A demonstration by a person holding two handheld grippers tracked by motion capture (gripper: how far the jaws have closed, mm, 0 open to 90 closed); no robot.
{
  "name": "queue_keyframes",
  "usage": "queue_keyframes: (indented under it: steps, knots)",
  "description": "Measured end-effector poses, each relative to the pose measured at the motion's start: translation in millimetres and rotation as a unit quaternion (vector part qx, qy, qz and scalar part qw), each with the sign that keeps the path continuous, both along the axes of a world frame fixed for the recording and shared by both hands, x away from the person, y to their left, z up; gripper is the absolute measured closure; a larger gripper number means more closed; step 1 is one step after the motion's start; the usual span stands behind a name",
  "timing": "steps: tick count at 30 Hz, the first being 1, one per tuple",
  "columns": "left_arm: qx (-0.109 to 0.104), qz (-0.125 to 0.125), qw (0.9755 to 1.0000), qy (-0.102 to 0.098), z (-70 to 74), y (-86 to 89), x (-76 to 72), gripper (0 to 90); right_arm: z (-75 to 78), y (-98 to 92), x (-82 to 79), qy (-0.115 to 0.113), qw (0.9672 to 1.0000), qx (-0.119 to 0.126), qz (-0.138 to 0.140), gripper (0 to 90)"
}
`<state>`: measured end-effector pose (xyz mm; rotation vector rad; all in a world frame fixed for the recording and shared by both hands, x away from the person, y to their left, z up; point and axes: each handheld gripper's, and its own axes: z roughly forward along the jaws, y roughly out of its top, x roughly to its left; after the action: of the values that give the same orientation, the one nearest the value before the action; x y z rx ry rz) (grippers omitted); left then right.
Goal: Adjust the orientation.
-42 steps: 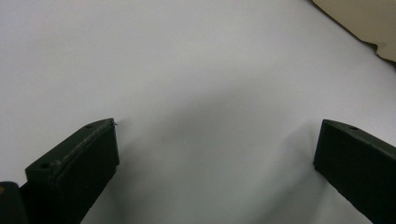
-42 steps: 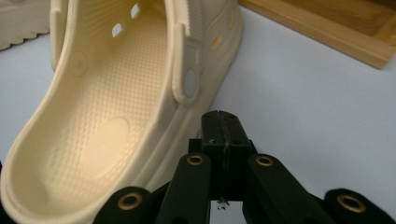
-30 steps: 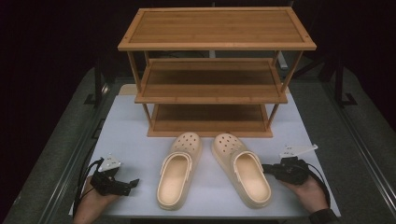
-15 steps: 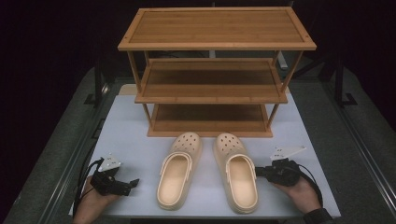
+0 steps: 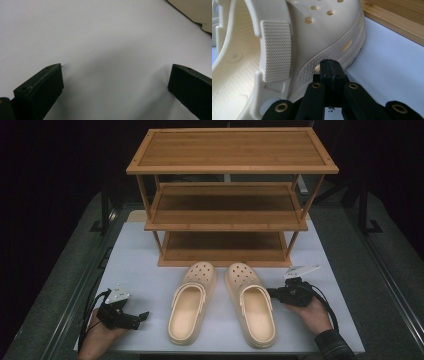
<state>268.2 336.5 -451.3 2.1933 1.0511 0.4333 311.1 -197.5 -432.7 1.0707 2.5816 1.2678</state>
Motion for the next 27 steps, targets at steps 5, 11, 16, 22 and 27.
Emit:
queue_keyframes:
  steps: [5, 11, 16, 22, 27]
  knots:
    - [0.000, 0.000, 1.0000, 0.000, 0.0, -0.1, 0.1, 0.0, 0.3, 9.6, 3.0, -0.003, 0.9999, -0.007, 0.010, 89.9]
    - [0.000, 0.000, 1.0000, 0.000, 0.0, -0.1, 0.1, 0.0, 1.2, 21.0, 5.0, -0.004, 0.9996, -0.019, 0.022, 90.0]
    - [0.001, 0.004, 1.0000, 0.003, 0.6, -0.7, 0.5, 0.0, 0.9, 21.6, 4.1, -0.002, 0.9995, -0.021, 0.024, 89.8]
    - [0.009, 0.013, 0.9998, 0.015, 4.0, -5.3, 3.6, 0.0, 4.3, 9.4, 3.0, -0.015, 0.9997, -0.017, -0.013, 75.3]
    - [0.000, 0.006, 0.9998, 0.017, 7.4, -8.9, 4.1, 0.0, 8.1, -3.7, 0.6, -0.024, 0.9985, -0.011, -0.047, 61.7]
